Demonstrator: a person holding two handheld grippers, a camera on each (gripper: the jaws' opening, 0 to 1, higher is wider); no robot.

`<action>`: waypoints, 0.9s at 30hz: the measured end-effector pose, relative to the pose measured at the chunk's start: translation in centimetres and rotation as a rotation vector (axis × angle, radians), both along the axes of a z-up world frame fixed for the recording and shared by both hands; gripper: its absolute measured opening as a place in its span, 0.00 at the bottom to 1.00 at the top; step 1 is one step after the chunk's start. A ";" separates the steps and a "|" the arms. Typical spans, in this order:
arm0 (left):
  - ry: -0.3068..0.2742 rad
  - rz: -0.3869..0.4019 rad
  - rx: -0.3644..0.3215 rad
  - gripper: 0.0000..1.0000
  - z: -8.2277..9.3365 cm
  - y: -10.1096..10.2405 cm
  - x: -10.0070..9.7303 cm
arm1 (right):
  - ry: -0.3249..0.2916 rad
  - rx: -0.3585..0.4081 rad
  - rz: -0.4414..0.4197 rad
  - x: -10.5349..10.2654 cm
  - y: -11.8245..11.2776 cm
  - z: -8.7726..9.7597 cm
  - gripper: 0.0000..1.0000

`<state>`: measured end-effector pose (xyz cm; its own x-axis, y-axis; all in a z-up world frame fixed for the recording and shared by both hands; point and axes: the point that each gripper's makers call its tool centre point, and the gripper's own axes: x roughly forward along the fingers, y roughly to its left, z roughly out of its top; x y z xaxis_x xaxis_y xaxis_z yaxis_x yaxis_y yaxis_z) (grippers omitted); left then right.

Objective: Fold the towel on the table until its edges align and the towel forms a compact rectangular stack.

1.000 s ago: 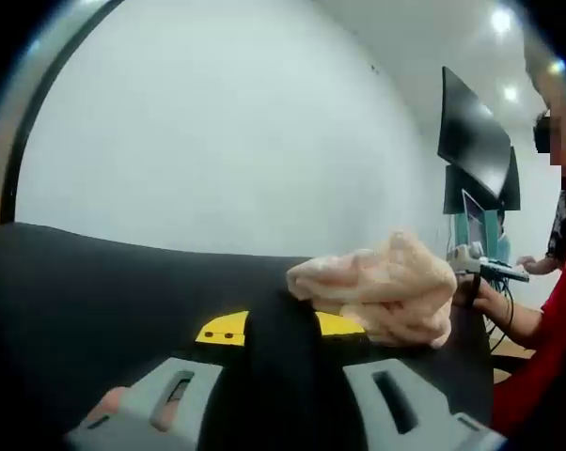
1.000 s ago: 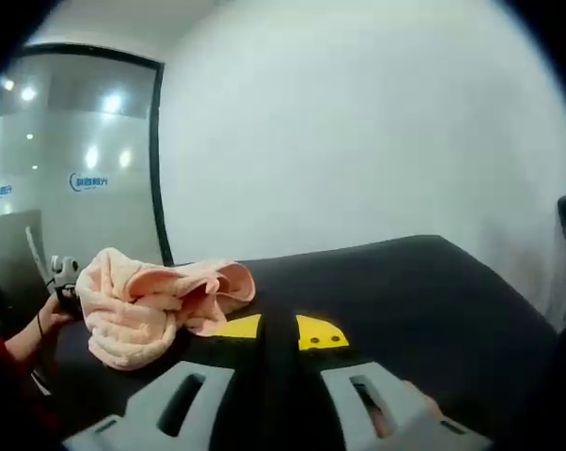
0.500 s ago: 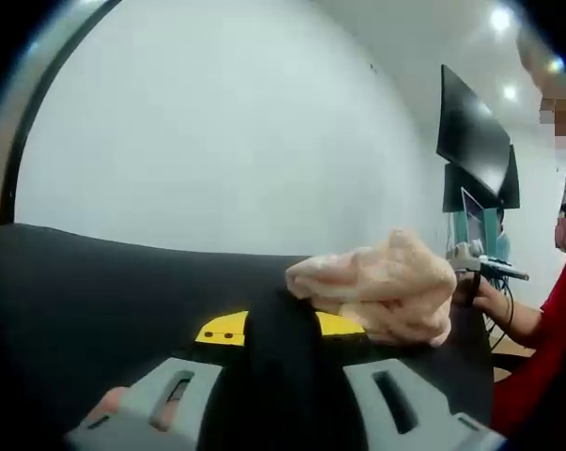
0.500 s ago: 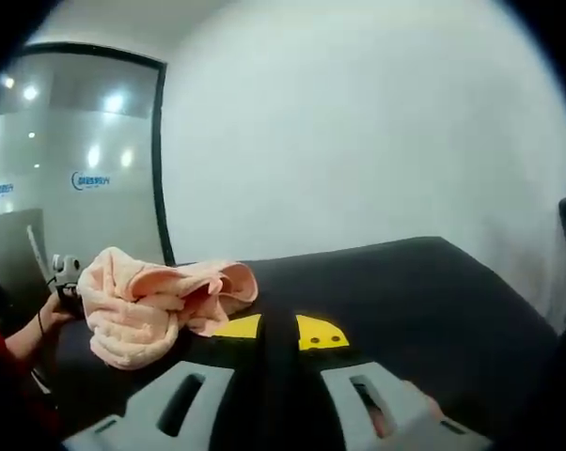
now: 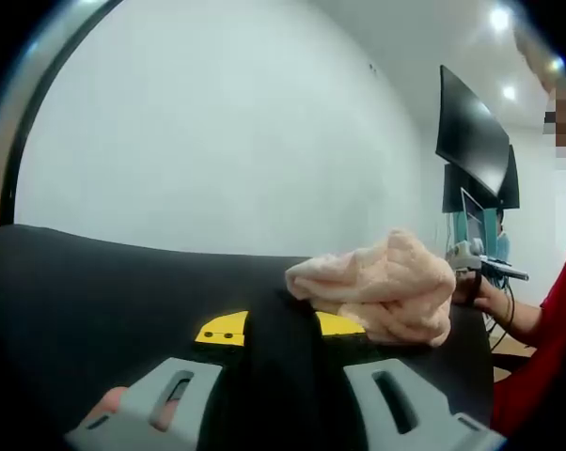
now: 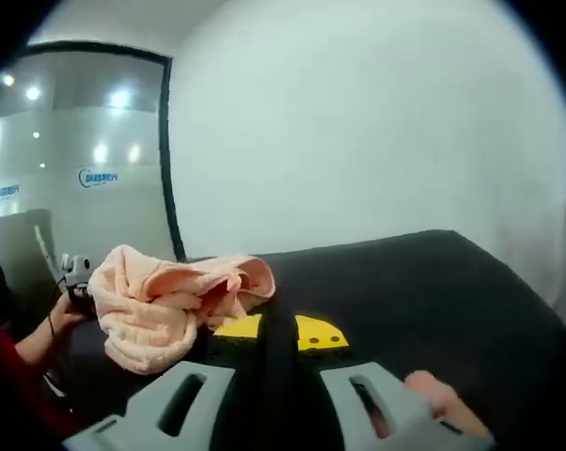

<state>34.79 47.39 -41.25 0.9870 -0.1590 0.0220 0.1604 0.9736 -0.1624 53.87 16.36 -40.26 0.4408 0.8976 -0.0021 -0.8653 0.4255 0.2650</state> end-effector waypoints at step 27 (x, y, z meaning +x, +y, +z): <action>-0.004 -0.007 -0.005 0.28 0.0 0.1 0.0 | -0.082 -0.042 0.253 -8.0 9.8 13.1 0.02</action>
